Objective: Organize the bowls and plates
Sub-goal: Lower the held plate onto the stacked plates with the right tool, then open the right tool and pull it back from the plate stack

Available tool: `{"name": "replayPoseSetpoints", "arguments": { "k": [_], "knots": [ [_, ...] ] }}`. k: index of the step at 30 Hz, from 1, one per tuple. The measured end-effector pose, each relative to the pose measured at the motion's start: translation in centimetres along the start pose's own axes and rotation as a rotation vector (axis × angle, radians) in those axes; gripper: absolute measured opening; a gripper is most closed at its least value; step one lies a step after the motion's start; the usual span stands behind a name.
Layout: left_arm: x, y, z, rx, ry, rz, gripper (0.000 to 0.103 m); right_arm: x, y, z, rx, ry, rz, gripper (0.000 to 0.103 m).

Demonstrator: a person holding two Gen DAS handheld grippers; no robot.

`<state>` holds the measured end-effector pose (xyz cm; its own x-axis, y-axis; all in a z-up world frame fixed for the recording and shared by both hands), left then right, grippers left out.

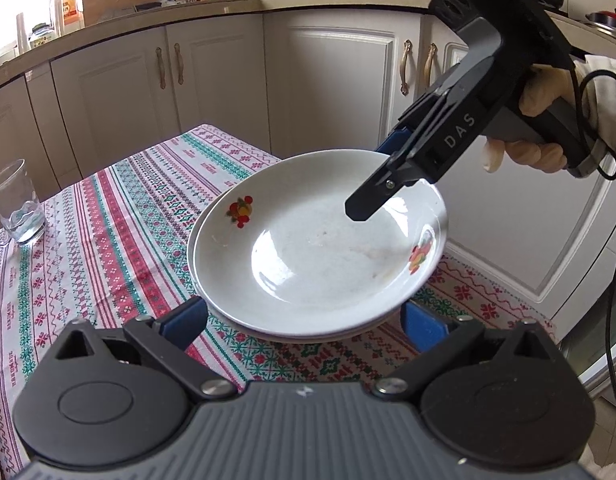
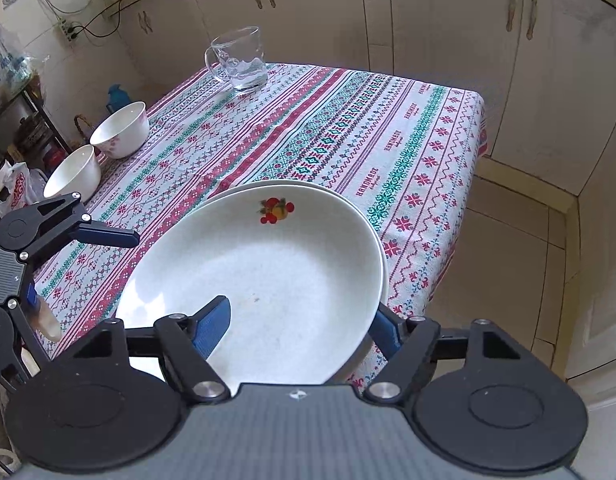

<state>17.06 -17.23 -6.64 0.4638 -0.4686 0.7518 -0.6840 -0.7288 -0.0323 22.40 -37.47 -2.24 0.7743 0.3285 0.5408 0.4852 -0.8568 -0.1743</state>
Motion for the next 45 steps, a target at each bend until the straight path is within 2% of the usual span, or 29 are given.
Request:
{"name": "replayPoseSetpoints", "arguments": {
  "k": [9, 12, 16, 19, 28, 35, 45],
  "knots": [
    [0.0, 0.1, -1.5, 0.025, 0.034, -0.003, 0.102, -0.7, -1.2, 0.0, -0.074, -0.021, -0.034, 0.087],
    [-0.2, 0.1, -2.0, 0.028, 0.036, -0.006, 0.102, -1.4, -1.6, 0.4, -0.112, -0.052, -0.045, 0.087],
    [-0.4, 0.0, -2.8, 0.045, 0.046, -0.005, 0.102, -2.3, -2.6, 0.3, -0.119, -0.044, -0.07, 0.096],
    [-0.6, -0.1, -3.8, 0.057, 0.054, -0.013, 0.102, -2.6, -3.9, -0.4, -0.158, -0.005, -0.101, 0.103],
    [-2.4, -1.7, -8.7, 0.16, 0.081, -0.068, 0.102, -4.3, -11.2, -1.3, -0.321, 0.207, -0.16, 0.103],
    [-5.7, -4.1, -12.6, 0.257, 0.053, -0.121, 0.102, -5.7, -18.2, 0.3, -0.276, 0.284, -0.194, 0.103],
    [-10.9, -7.7, -17.6, 0.362, -0.009, -0.17, 0.102, -6.5, -24.0, 2.2, -0.161, 0.301, -0.185, 0.103]
  ]
}}
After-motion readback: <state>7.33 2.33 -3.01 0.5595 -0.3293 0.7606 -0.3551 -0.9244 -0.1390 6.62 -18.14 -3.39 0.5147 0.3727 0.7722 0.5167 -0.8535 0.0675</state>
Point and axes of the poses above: each gripper's, at about its wrist camera, not at the fingertips, and z roughly the way its jaws point, y to its right, x to its top, the point moved 1 cm from there along z, roughly the way its jaws point
